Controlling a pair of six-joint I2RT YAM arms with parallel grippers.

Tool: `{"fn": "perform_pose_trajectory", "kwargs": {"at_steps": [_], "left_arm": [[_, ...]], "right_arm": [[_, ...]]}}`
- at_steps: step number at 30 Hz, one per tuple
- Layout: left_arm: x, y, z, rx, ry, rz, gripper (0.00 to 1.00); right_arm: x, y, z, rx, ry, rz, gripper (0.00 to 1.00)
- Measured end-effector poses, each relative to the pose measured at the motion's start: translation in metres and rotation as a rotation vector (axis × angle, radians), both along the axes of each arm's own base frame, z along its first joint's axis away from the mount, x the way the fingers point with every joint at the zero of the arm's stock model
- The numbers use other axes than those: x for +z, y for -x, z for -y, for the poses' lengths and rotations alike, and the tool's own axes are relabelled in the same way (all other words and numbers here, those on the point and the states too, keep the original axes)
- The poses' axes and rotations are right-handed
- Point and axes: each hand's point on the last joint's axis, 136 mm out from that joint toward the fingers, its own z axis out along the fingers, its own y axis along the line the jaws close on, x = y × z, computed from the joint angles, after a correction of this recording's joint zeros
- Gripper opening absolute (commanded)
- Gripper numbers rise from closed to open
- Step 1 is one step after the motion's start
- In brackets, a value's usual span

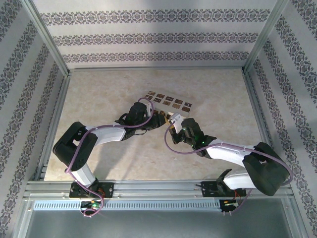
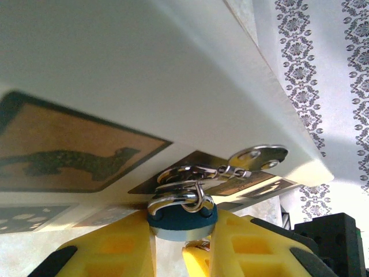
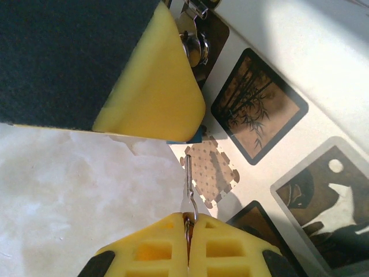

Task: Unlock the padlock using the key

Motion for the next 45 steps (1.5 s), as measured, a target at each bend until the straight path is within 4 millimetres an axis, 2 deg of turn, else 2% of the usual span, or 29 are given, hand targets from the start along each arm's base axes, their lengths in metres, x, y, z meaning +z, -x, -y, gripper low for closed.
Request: {"fn": "perform_pose_trajectory", "kwargs": {"at_steps": [17, 37, 45], "left_arm": [[0.0, 0.0, 0.0, 0.0, 0.0, 0.0, 0.24], [0.0, 0.0, 0.0, 0.003, -0.001, 0.0, 0.23], [0.0, 0.0, 0.0, 0.003, -0.002, 0.001, 0.23]], "right_arm": [[-0.004, -0.004, -0.002, -0.002, 0.006, -0.008, 0.0], [0.006, -0.012, -0.005, 0.004, -0.031, 0.013, 0.0], [-0.005, -0.004, -0.001, 0.008, -0.02, -0.014, 0.0]]}}
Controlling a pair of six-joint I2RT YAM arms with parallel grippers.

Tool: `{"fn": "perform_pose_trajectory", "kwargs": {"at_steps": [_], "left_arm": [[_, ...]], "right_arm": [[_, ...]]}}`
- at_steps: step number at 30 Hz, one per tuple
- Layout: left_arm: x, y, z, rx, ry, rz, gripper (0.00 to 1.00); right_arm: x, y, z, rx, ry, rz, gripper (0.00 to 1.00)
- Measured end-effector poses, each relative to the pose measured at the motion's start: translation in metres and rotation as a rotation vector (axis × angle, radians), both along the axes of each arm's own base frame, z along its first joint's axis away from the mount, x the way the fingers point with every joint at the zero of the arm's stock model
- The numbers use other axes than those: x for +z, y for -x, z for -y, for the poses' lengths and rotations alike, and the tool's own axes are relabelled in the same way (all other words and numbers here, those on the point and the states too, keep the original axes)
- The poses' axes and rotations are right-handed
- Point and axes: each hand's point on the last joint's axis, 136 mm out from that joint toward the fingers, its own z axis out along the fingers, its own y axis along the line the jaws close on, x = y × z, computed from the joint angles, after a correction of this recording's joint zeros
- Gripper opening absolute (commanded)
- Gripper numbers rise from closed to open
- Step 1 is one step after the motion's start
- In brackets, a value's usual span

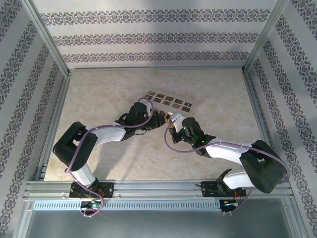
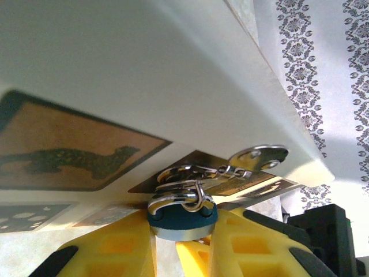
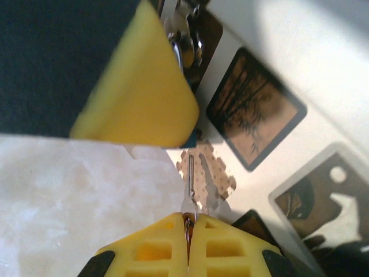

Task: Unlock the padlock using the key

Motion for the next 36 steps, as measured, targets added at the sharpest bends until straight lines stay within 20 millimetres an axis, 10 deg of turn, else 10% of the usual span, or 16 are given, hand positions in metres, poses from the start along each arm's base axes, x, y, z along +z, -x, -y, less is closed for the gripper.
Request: {"fn": "perform_pose_trajectory", "kwargs": {"at_steps": [36], "left_arm": [[0.001, -0.002, -0.001, 0.011, -0.003, 0.006, 0.23]], "right_arm": [[0.01, -0.002, -0.008, 0.023, -0.026, 0.011, 0.0]]}}
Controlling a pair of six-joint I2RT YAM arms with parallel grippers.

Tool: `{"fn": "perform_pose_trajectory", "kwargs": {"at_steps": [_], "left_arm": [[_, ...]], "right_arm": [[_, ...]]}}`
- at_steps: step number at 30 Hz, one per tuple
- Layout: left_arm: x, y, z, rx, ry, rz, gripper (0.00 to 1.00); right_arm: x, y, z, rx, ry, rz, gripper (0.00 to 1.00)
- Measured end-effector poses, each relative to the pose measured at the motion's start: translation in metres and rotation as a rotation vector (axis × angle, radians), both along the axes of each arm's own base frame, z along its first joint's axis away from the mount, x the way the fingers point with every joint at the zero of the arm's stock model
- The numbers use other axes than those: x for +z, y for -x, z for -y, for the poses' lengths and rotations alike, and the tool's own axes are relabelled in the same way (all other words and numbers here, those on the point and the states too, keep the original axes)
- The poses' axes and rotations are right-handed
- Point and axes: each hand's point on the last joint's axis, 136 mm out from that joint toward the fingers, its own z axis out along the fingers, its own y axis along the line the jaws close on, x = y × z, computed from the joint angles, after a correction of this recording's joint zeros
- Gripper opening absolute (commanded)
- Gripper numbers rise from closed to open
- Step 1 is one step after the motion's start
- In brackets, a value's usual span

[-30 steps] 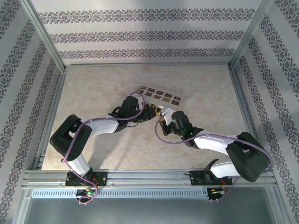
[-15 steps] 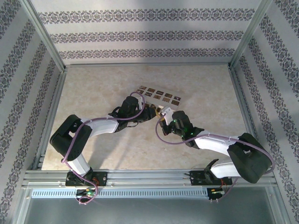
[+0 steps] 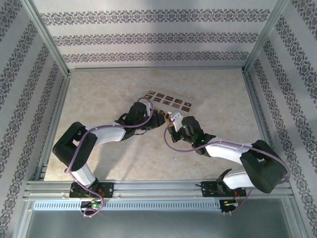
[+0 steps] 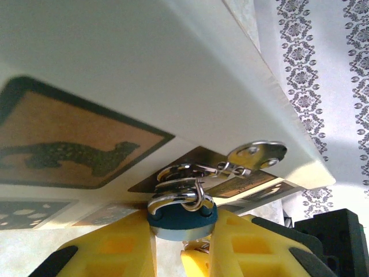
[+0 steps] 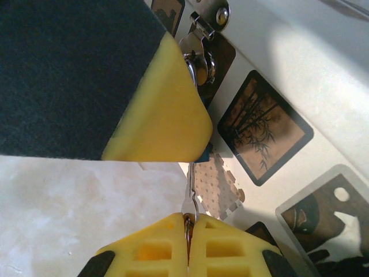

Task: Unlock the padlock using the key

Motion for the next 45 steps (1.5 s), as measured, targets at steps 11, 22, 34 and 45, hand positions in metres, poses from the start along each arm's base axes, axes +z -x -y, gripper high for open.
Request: {"fn": "perform_pose_trajectory", "kwargs": {"at_steps": [11, 22, 34, 45], "left_arm": [[0.001, -0.0032, -0.0024, 0.02, -0.007, 0.01, 0.23], [0.0054, -0.0045, -0.0036, 0.029, -0.005, 0.021, 0.23], [0.0032, -0.005, -0.0053, 0.037, -0.014, 0.015, 0.23], [0.0021, -0.0053, -0.0061, 0.041, -0.018, 0.013, 0.23]], "right_arm": [[0.0023, -0.0067, -0.0004, 0.02, -0.055, -0.01, 0.0], [0.0056, -0.0076, -0.0019, 0.055, -0.123, -0.043, 0.0], [0.0037, -0.0064, -0.0059, 0.075, -0.148, -0.063, 0.0], [0.0047, -0.0094, -0.0043, 0.076, -0.164, -0.073, 0.0]]}}
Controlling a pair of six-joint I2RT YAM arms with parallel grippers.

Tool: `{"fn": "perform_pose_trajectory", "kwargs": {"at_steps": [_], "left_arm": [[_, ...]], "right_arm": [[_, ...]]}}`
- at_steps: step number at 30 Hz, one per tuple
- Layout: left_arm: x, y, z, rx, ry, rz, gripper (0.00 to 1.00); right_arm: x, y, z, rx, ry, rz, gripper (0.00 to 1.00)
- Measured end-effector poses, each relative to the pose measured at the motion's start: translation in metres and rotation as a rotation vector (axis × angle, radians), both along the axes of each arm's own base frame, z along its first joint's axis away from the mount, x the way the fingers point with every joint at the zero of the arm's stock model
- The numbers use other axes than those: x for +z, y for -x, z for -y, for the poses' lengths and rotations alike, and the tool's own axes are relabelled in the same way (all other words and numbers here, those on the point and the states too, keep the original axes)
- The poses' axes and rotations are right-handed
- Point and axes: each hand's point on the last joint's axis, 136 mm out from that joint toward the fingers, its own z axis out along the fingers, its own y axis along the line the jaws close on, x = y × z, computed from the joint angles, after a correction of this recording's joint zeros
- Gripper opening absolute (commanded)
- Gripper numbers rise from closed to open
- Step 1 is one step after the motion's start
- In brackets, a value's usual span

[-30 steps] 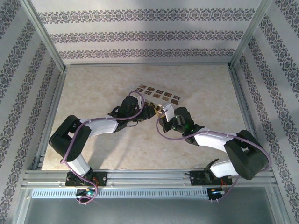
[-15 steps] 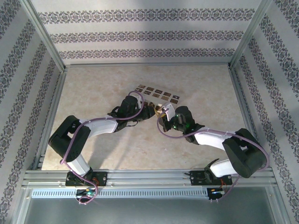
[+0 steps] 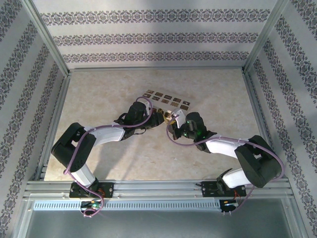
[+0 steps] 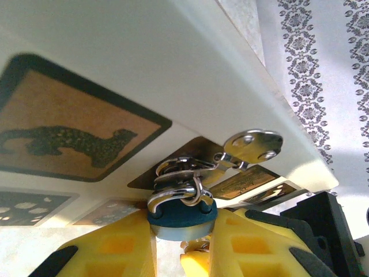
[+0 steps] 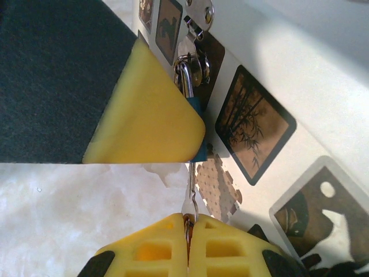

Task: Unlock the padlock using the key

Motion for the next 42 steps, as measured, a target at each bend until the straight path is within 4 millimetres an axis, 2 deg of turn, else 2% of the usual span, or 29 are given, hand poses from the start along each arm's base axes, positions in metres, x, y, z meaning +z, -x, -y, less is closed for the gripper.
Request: {"fn": "perform_pose_trajectory", "kwargs": {"at_steps": [11, 30, 42], "left_arm": [[0.0, -0.001, -0.001, 0.004, -0.002, 0.001, 0.23], [-0.001, -0.002, -0.002, 0.016, -0.008, 0.005, 0.23], [-0.001, -0.002, -0.002, 0.015, -0.007, 0.005, 0.23]], "right_arm": [[-0.001, 0.001, -0.002, 0.021, -0.034, -0.047, 0.0], [-0.004, -0.008, -0.002, -0.031, 0.152, 0.11, 0.0], [-0.003, -0.006, -0.004, -0.017, 0.13, 0.094, 0.0]]}}
